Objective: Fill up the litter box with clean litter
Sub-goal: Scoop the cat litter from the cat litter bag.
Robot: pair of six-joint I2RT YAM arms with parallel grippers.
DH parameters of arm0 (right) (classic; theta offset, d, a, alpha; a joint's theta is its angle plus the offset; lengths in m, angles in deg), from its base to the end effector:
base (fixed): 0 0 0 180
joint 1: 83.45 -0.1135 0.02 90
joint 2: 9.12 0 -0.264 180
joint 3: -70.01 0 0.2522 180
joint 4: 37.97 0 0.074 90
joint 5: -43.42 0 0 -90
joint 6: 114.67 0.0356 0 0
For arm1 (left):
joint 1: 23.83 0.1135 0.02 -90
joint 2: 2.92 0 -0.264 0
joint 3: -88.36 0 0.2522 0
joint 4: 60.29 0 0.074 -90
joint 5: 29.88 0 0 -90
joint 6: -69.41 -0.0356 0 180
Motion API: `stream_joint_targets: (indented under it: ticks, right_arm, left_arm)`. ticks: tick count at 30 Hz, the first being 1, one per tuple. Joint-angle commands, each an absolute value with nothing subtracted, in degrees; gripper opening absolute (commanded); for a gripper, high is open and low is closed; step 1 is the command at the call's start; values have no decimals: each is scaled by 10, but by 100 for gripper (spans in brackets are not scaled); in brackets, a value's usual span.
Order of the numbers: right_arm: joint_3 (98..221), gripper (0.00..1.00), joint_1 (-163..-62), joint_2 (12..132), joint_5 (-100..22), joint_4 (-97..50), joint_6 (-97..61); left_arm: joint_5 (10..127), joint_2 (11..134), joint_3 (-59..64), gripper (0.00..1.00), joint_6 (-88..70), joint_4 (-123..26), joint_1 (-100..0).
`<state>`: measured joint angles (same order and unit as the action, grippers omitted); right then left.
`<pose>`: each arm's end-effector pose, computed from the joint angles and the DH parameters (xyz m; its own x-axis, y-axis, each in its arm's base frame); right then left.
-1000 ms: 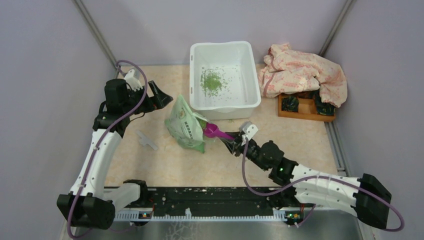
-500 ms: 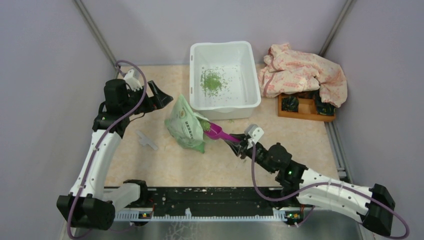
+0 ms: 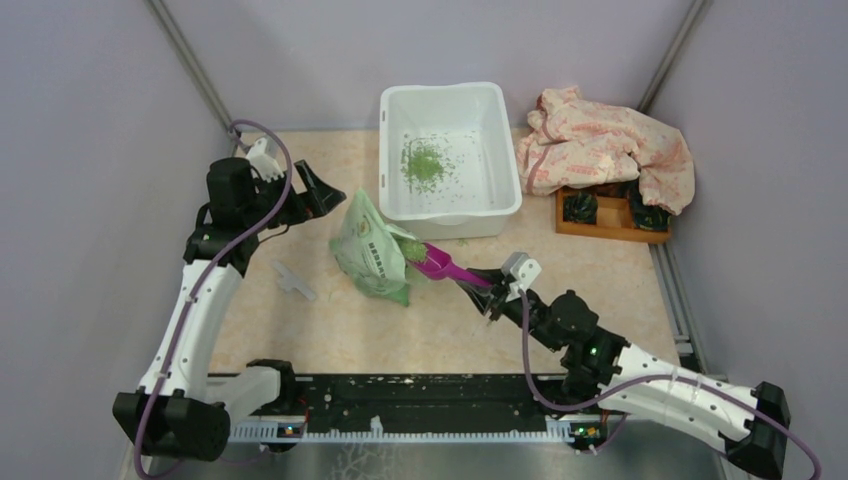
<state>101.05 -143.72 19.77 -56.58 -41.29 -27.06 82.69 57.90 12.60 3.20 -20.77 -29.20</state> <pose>0.0795 0.1267 0.2609 0.0793 0.0561 -0.9953 -0.7668 0.6414 -0.0250 0.2299 -0.0353 0.3646 -0.5540 -0.3221 -0.7677 0.2300 0.8271 -0.5129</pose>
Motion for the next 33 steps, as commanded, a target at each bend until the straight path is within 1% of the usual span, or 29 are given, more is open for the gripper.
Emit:
stream_joint_targets:
  ticks: [1,9,22,33]
  right_arm:
    - [1041,0,-1448,179,-562,-434,-275]
    - [1062,0,-1451,159,-553,-415,-279]
    - [1091,0,-1455,169,-541,-414,-285]
    - [1112,0,-1456,194,-552,-451,-297]
  left_arm:
    - [838,583,97,99,35,-218,-289]
    - [839,589,96,99,37,-224,-289]
    - [843,605,88,99,37,-232,-289]
    - [848,610,93,99,39,-241,-289]
